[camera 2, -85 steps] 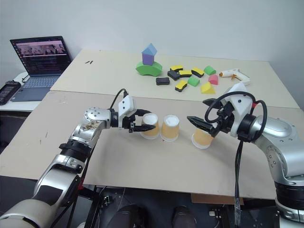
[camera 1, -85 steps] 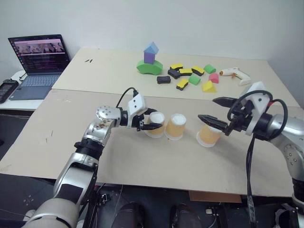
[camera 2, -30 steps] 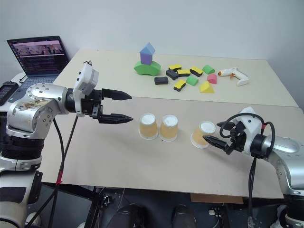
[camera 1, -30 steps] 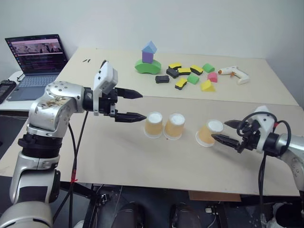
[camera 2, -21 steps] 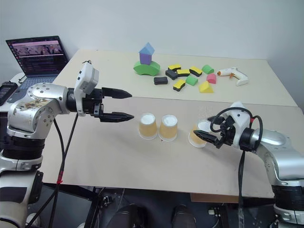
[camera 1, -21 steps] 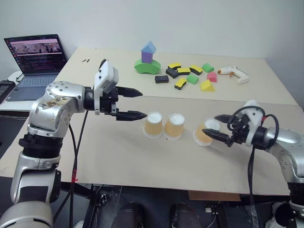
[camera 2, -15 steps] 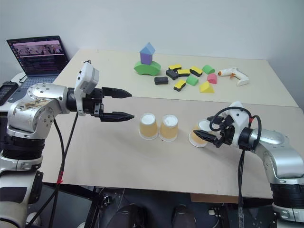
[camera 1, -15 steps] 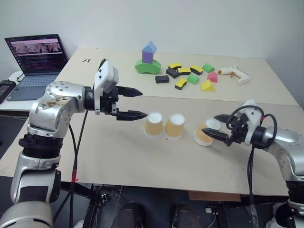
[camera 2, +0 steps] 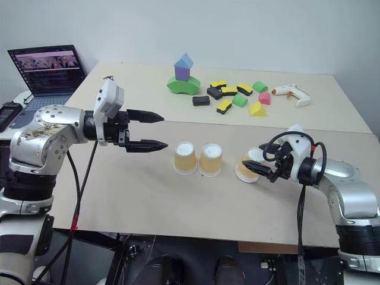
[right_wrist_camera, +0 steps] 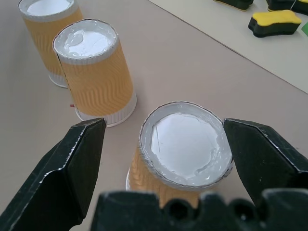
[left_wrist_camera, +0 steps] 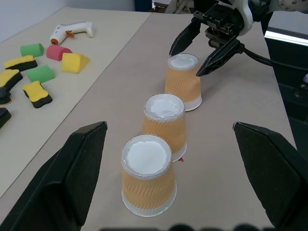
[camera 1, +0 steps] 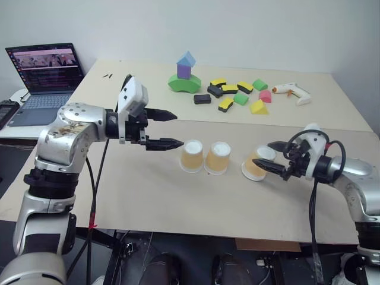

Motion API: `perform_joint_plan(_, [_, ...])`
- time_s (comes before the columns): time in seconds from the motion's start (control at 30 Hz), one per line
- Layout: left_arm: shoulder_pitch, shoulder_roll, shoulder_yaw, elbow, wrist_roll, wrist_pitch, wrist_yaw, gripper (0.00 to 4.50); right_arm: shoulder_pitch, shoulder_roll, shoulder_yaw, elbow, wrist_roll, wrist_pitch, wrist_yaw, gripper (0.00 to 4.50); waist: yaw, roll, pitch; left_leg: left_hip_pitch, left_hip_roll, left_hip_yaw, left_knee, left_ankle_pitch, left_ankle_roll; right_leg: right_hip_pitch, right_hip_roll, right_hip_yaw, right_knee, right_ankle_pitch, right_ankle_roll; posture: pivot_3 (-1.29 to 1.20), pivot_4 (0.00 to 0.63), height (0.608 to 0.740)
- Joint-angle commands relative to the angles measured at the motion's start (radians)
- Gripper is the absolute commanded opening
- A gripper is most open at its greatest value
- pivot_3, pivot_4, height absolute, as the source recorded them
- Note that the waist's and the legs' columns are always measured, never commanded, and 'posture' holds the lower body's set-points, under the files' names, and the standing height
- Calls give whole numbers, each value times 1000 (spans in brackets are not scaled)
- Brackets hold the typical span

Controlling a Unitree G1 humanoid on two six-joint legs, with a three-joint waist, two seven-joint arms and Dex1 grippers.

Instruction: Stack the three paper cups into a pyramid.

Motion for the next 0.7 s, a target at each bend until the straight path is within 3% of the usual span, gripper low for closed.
perform_joint_plan(0.03, [-8,9,12,-21,4,-25,5,4500,-22,1,-1,0,-2,-17,3,3791,-1,0,0,0,0,0,0,0,0,0,0,0,0,0,0,0,150,695])
perform_joint_plan(0.07, [-7,9,11,-20,6,-26,5,4500,-24,3,-2,-3,-1,-16,3,3518,-1,0,0,0,0,0,0,0,0,0,0,0,0,0,0,0,150,695])
perform_joint_plan(0.57, [-8,4,7,-15,7,-22,15,4500,-18,-22,-41,-49,27,3,9,3518,-4,0,0,0,0,0,0,0,0,0,0,0,0,0,0,0,150,695])
perform_joint_plan(0.7, [-8,5,7,-15,6,-19,15,4500,-7,-19,-49,-66,50,18,18,4487,-4,0,0,0,0,0,0,0,0,0,0,0,0,0,0,0,150,695])
